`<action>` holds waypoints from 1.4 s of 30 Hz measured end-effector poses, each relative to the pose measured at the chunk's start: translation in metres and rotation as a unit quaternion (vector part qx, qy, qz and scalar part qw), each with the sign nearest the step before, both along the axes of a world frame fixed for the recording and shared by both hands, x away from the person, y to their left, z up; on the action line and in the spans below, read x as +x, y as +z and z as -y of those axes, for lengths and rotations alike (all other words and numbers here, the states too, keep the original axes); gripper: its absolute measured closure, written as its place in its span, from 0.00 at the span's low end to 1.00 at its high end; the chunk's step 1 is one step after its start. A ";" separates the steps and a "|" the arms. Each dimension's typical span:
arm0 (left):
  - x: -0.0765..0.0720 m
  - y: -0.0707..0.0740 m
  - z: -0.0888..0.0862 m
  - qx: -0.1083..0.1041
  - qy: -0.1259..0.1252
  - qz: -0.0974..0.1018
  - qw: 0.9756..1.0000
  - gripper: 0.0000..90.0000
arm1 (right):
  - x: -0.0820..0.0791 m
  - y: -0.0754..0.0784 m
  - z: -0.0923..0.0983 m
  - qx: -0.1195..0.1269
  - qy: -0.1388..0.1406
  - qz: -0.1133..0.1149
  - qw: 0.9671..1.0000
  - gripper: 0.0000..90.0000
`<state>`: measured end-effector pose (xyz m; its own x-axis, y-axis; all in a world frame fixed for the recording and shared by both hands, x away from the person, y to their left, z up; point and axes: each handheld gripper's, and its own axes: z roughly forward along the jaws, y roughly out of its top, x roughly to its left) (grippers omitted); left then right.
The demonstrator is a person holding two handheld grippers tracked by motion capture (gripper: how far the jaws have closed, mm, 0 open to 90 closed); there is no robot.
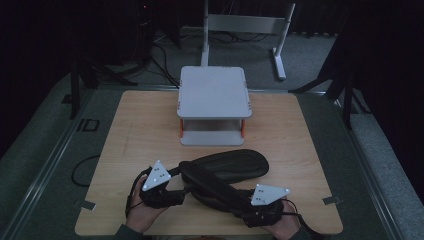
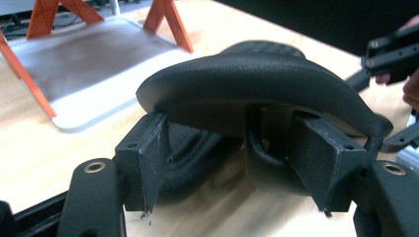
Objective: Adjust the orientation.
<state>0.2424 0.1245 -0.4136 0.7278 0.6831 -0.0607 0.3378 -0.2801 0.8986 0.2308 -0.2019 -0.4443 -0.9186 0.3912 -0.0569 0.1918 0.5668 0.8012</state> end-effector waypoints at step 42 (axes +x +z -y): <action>-0.032 -0.042 0.018 0.048 0.013 -0.003 0.999 0.28 | 0.033 0.004 0.017 0.090 -0.100 -0.071 0.988 0.52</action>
<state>0.2108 0.1063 -0.4557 0.7101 0.7041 0.0017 0.3507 -0.3557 0.8663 0.2642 -0.2190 -0.4403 -0.8161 0.5570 0.1543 0.4026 0.3565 0.8431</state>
